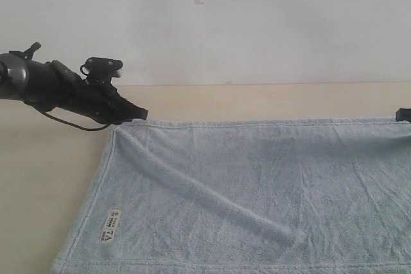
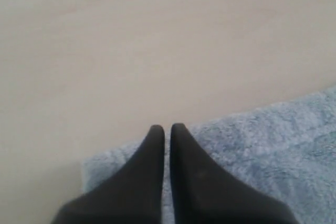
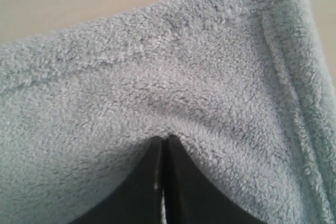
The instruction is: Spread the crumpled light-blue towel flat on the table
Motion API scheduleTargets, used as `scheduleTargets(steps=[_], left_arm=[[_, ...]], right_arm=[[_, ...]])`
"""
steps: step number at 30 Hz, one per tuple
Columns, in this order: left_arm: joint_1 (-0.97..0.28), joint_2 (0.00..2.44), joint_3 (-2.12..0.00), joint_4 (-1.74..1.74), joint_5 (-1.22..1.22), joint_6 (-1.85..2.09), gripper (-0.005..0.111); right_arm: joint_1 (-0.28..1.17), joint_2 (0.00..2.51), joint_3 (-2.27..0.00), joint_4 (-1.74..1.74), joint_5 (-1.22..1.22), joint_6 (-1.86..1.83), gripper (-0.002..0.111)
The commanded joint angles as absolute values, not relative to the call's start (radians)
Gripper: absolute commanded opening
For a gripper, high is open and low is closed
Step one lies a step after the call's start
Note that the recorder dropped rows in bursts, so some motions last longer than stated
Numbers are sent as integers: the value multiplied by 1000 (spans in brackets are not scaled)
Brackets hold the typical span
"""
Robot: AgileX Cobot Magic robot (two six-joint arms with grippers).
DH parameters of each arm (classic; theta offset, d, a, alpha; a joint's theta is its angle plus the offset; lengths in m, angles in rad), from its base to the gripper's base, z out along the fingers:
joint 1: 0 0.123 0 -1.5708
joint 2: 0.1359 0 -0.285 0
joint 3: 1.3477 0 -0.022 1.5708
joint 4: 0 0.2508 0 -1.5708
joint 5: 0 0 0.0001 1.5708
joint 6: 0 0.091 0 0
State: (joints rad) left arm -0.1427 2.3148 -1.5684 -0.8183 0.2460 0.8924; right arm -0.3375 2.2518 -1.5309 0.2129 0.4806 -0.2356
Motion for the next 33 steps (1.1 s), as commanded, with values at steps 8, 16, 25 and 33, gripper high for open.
scheduleTargets(steps=[8, 16, 25, 33], left_arm=[[-77, 2239, -1571, -813, 426, 921, 4], [-81, 2251, -1561, -859, 637, 969, 4], [-81, 2309, -1533, -847, 545, 923, 4], [-13, 2326, -1573, -639, 461, 673, 4]], right_arm=[[-340, 2071, -1527, 362, 458, -258, 0], [-340, 2050, -1465, 352, 597, -283, 0], [-340, 2035, -1381, -35, 517, -7, 0], [-340, 2035, -1381, 21, 537, -68, 0]])
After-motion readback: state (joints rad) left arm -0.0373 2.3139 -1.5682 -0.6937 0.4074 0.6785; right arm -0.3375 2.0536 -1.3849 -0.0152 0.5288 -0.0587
